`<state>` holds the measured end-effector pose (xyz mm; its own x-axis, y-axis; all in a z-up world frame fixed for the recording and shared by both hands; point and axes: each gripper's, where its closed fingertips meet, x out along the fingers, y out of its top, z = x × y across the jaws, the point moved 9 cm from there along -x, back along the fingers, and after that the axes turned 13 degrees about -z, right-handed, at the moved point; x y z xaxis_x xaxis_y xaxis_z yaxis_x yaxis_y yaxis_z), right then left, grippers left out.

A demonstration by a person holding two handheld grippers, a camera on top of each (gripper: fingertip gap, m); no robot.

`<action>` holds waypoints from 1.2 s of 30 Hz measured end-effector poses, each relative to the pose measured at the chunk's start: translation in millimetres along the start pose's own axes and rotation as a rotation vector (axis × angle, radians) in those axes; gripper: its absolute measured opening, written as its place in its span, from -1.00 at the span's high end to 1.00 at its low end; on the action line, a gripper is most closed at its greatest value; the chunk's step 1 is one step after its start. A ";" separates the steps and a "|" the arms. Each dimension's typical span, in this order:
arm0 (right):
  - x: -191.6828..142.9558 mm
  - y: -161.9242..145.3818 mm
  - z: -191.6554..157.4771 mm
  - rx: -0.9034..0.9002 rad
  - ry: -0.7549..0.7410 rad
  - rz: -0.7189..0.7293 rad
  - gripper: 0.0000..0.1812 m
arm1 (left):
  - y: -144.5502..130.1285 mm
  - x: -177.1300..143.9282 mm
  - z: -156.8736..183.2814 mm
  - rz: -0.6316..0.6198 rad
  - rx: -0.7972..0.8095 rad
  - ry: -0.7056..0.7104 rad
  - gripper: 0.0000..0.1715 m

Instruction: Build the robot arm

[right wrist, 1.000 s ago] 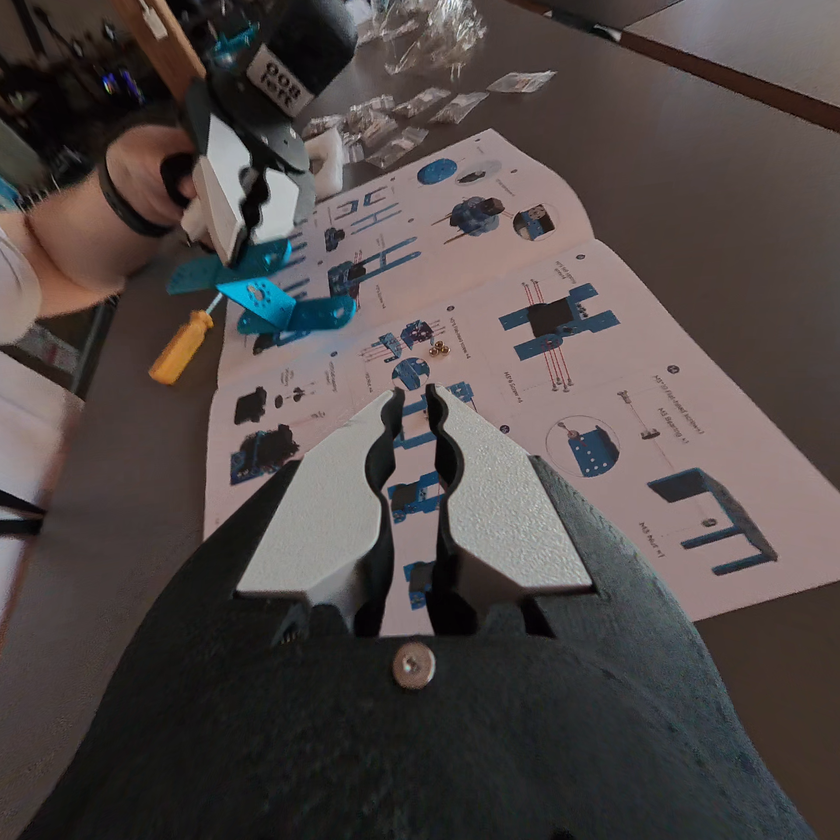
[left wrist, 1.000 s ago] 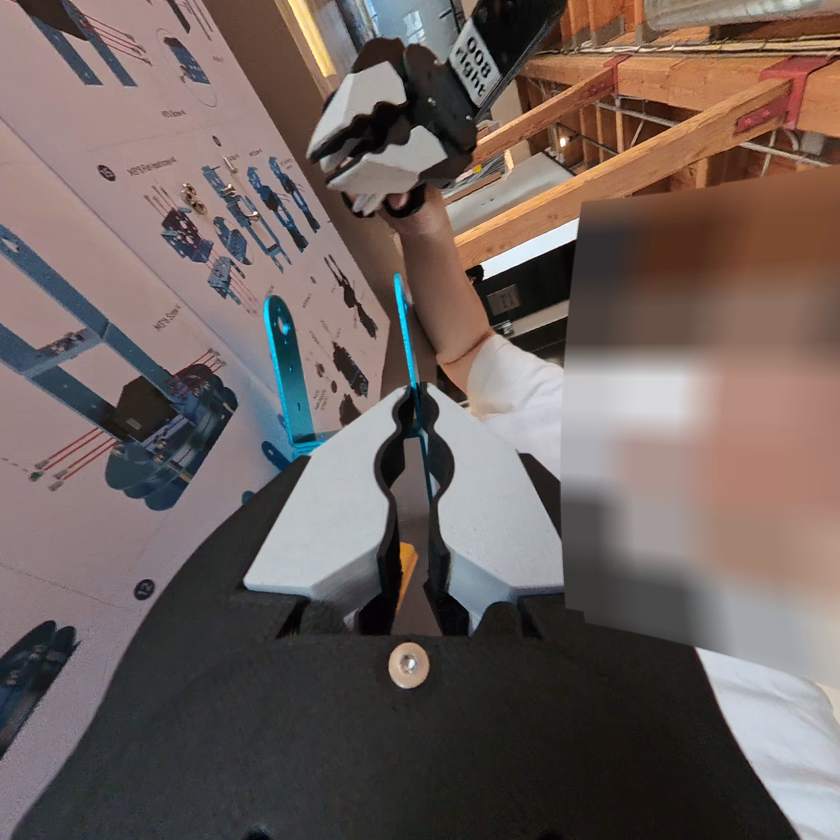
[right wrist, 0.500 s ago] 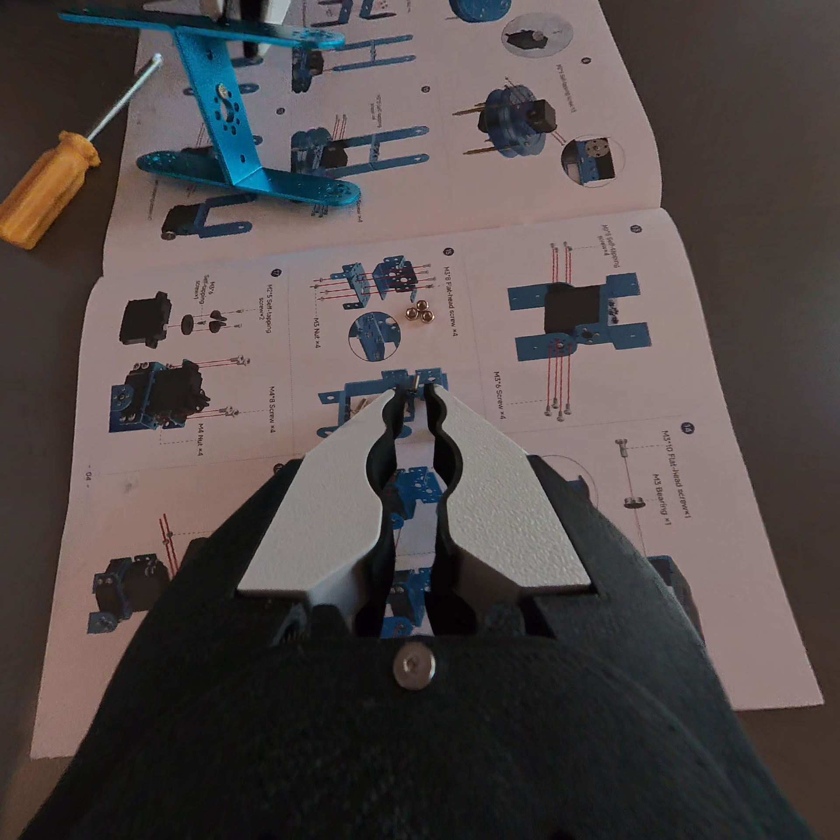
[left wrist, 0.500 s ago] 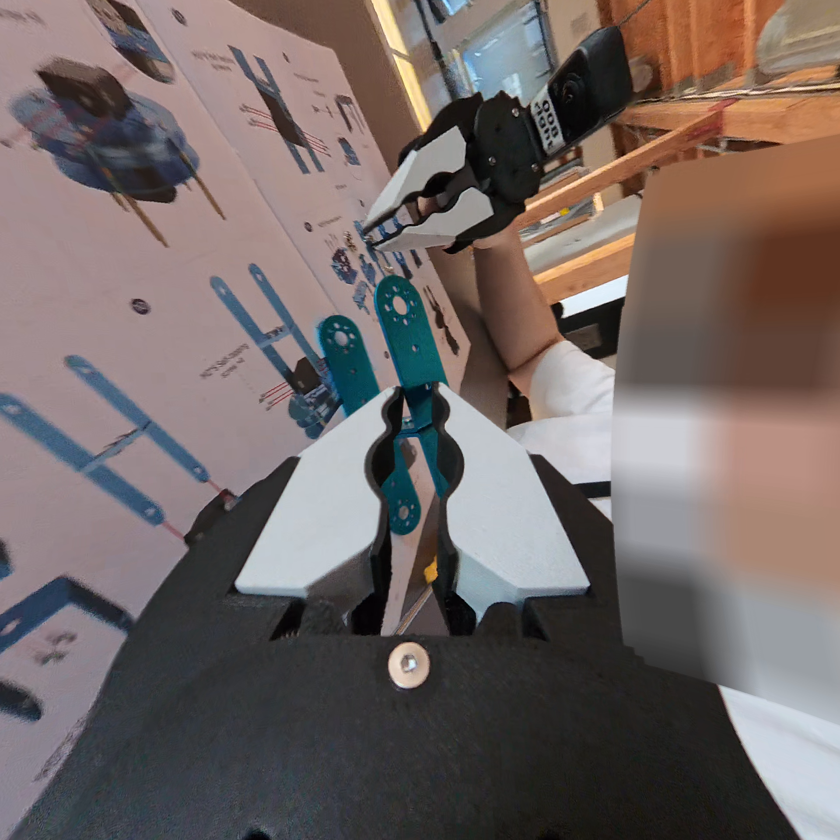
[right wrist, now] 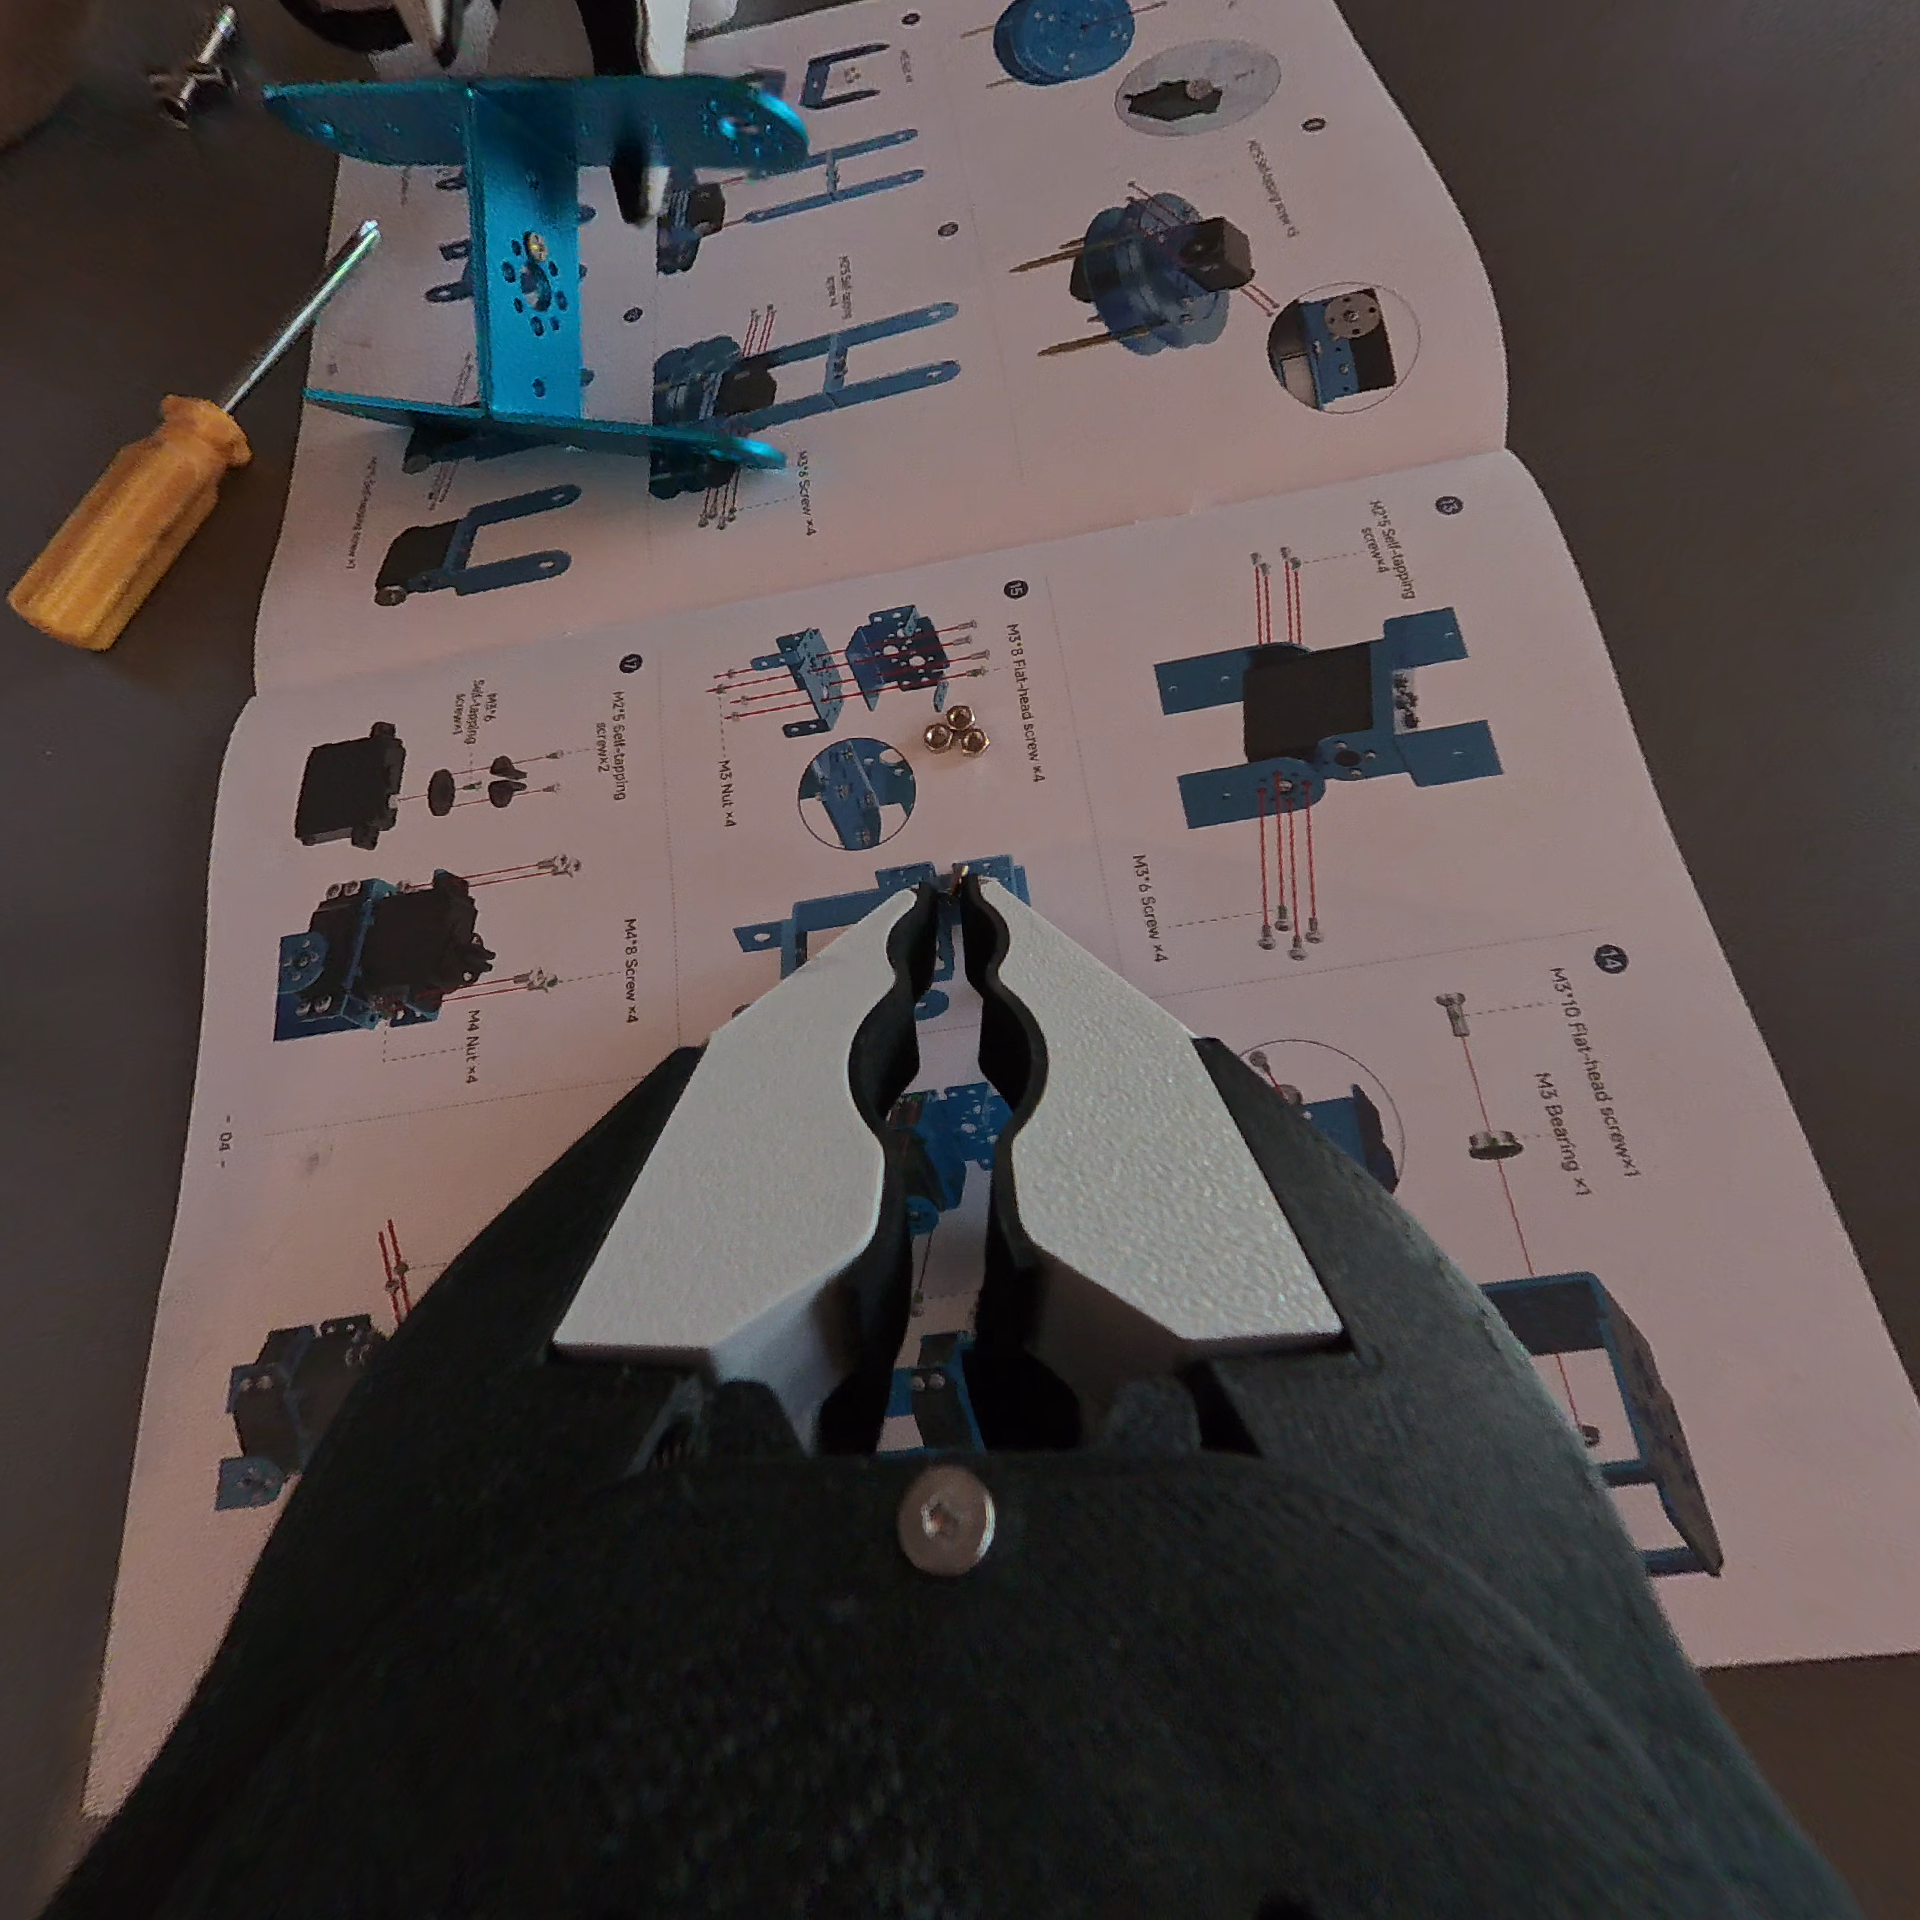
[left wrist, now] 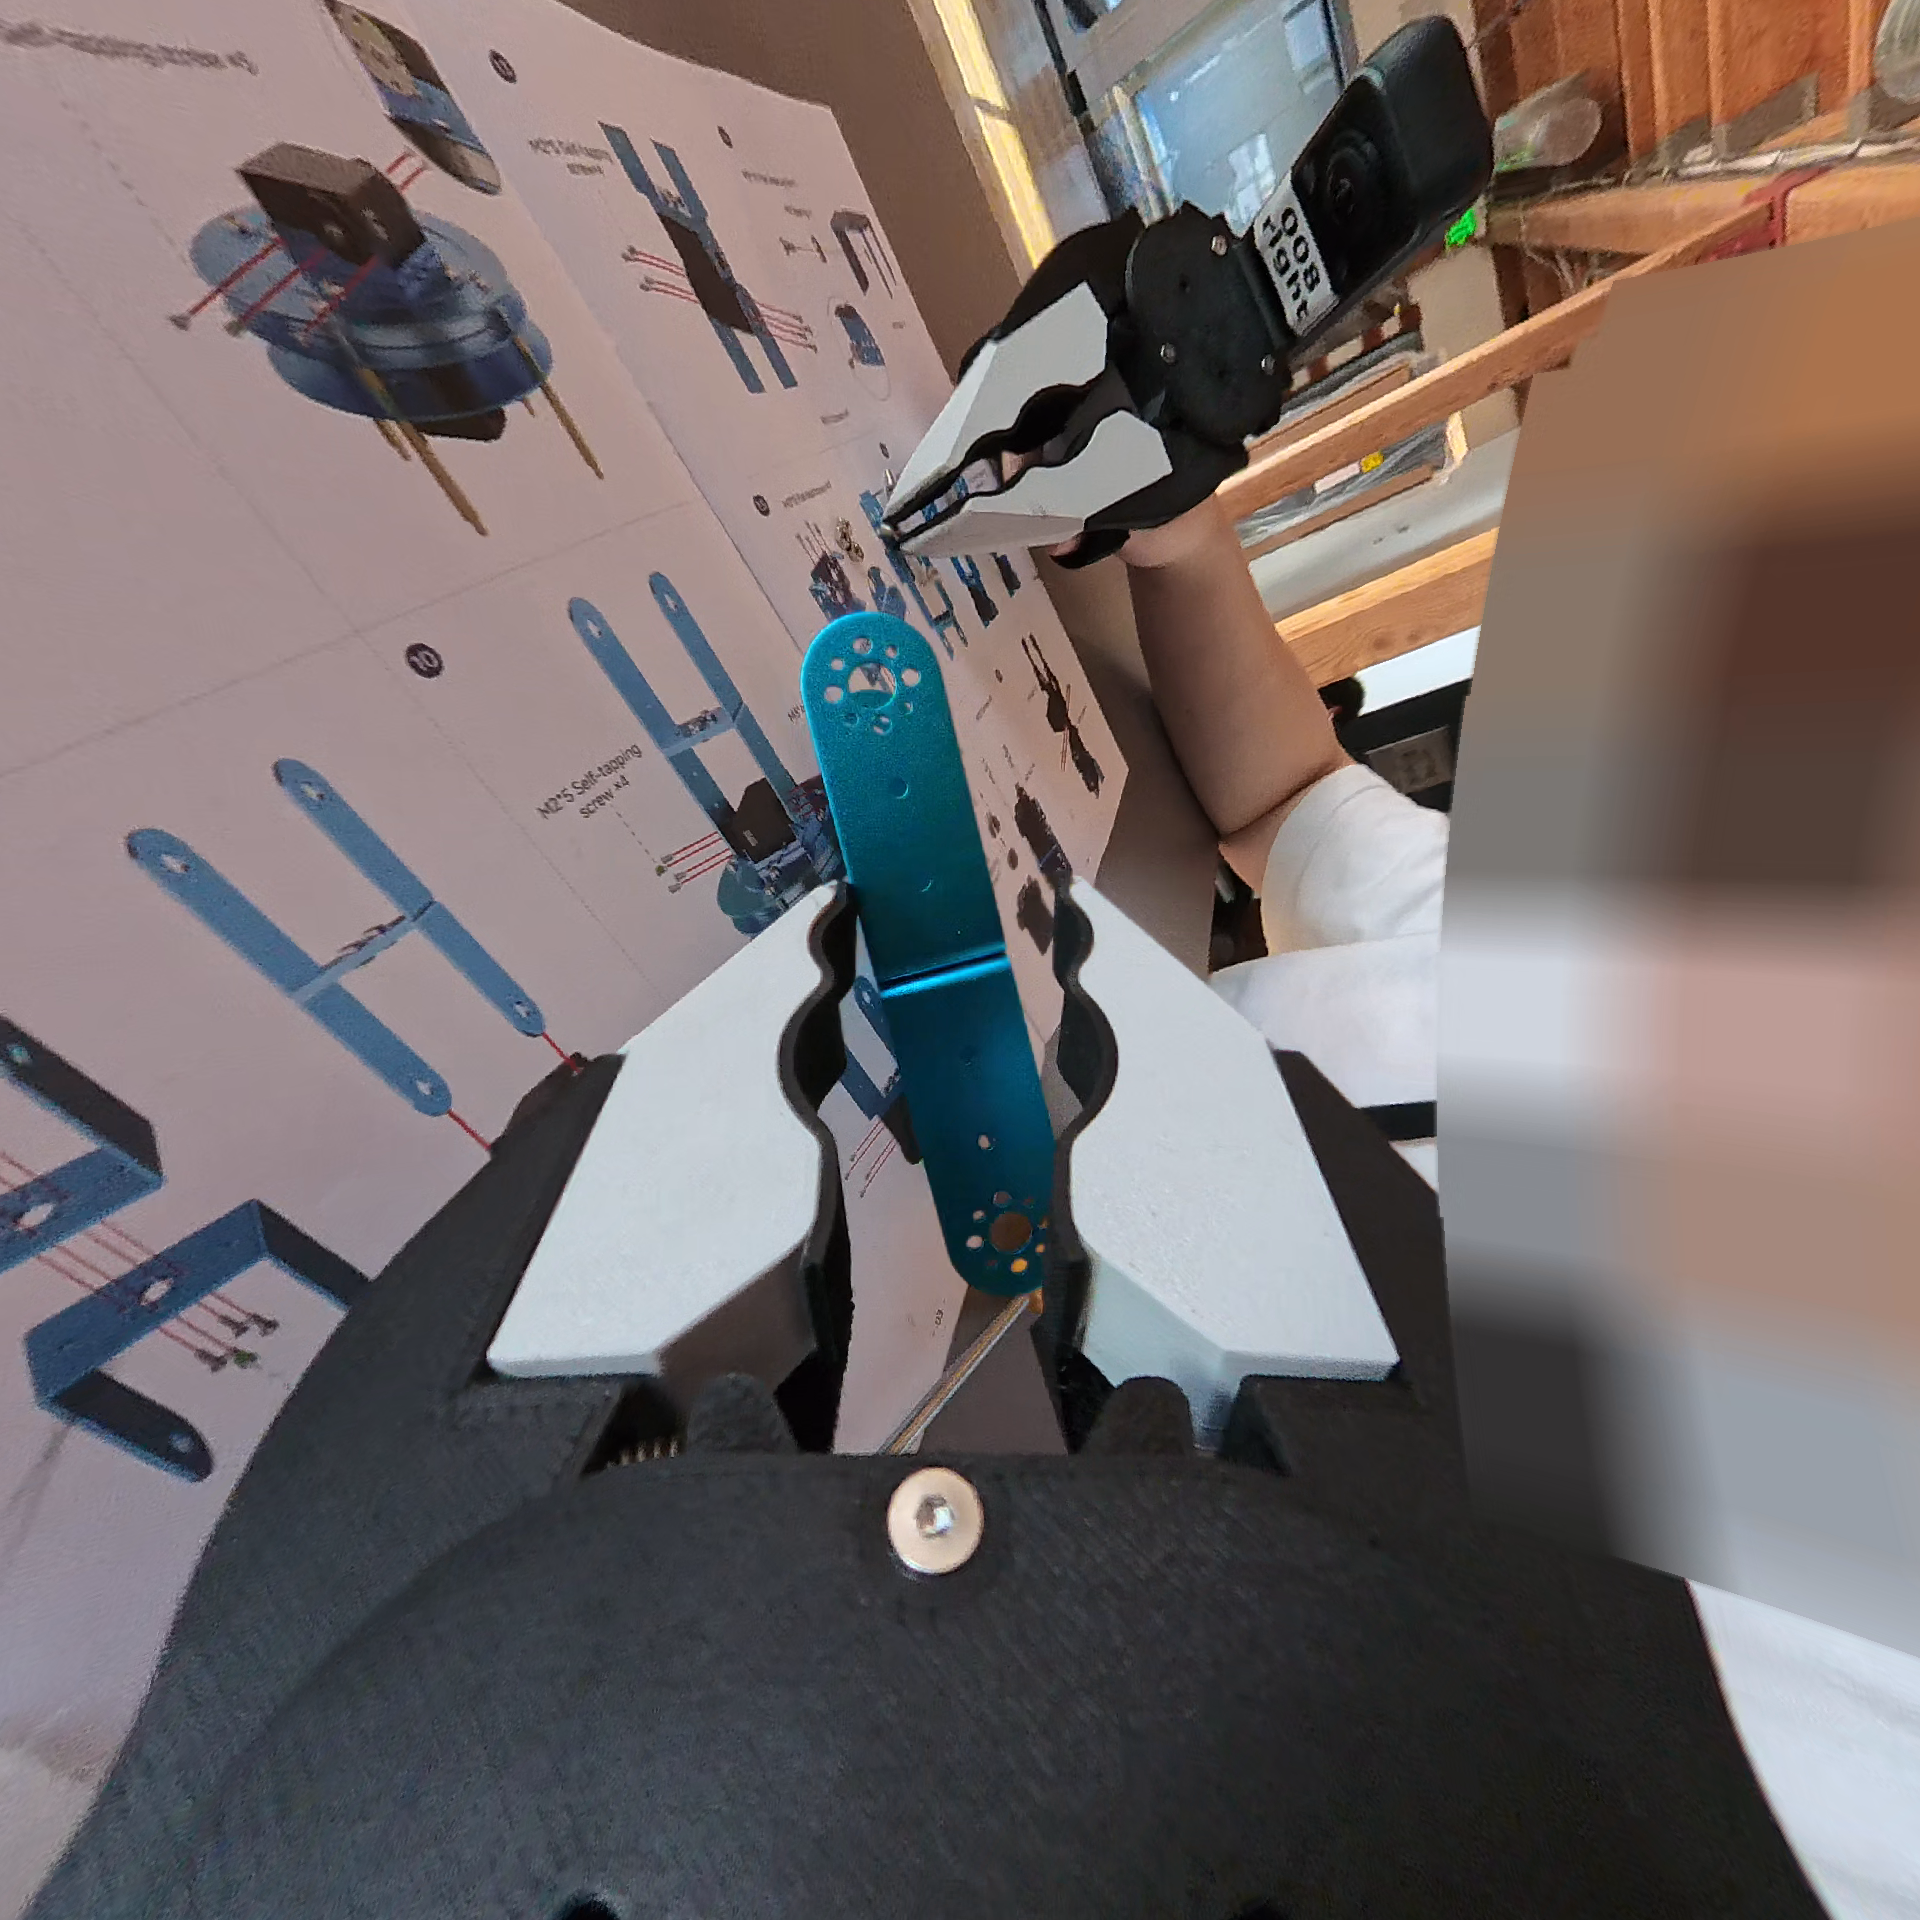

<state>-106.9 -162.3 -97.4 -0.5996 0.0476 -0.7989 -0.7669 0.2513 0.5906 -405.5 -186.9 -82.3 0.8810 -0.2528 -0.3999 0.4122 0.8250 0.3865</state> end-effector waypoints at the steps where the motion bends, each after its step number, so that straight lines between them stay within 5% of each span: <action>1: -0.3 0.1 -0.8 -0.008 -0.012 -0.001 0.96 | -0.6 3.0 2.3 -0.016 0.016 0.009 0.56; 12: -11.4 16.4 -20.7 -0.133 -0.029 0.089 0.97 | 3.2 18.0 9.3 -0.099 0.207 0.138 0.71; 14: -12.6 20.7 -26.6 -0.142 0.004 0.115 0.97 | 5.2 14.2 4.5 -0.117 0.264 0.248 0.65; 18: -12.5 26.3 -36.0 -0.143 0.066 0.151 0.96 | 1.2 1.9 20.5 -0.141 0.310 0.203 0.55; 22: -13.3 32.2 -42.9 -0.168 0.087 0.165 0.96 | -9.0 -1.7 29.2 -0.226 0.472 0.547 0.54; 26: -14.5 37.9 -49.0 -0.192 0.128 0.196 0.96 | -14.5 13.4 23.3 -0.332 0.501 0.691 0.67; 28: -15.4 41.1 -51.3 -0.214 0.140 0.215 0.96 | -15.7 18.7 21.1 -0.360 0.521 0.682 0.95; 36: -10.4 70.7 -69.2 -0.337 0.298 0.248 0.96 | -16.4 31.3 32.7 -0.336 0.850 0.694 1.00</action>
<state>-170.7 -212.0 -39.4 -0.7743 -0.2238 -0.5919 -0.5951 -0.0602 0.8014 -377.1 -224.9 -74.0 0.4880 0.1553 -0.8589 0.8582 0.0937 0.5046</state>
